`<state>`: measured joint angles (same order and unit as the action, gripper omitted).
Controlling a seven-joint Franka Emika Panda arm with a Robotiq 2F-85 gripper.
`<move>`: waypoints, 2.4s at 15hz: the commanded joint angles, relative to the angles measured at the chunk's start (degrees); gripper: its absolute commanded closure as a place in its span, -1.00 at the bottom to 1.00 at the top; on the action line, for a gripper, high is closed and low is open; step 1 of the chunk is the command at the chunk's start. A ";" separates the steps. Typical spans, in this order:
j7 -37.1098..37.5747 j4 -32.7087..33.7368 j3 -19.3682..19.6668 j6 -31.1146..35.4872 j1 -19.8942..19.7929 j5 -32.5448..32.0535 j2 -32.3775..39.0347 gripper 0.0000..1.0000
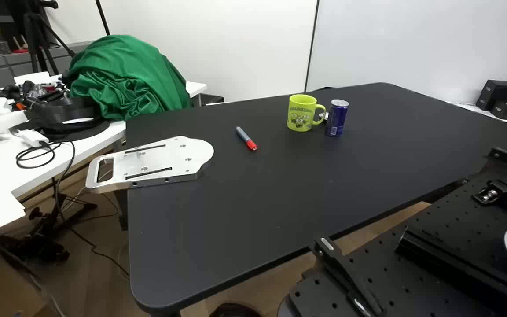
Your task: Put the red and grey marker inside the yellow mug
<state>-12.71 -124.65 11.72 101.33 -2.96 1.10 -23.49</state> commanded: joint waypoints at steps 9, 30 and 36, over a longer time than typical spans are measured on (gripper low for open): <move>-0.30 0.12 -0.73 0.03 -0.91 0.32 0.12 -1.00; 44.76 11.20 -13.56 32.66 9.49 -0.55 42.67 -1.00; 41.90 11.40 -14.40 37.80 12.52 3.59 49.85 -1.00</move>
<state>30.07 -113.19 -2.70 136.00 8.56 3.39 23.69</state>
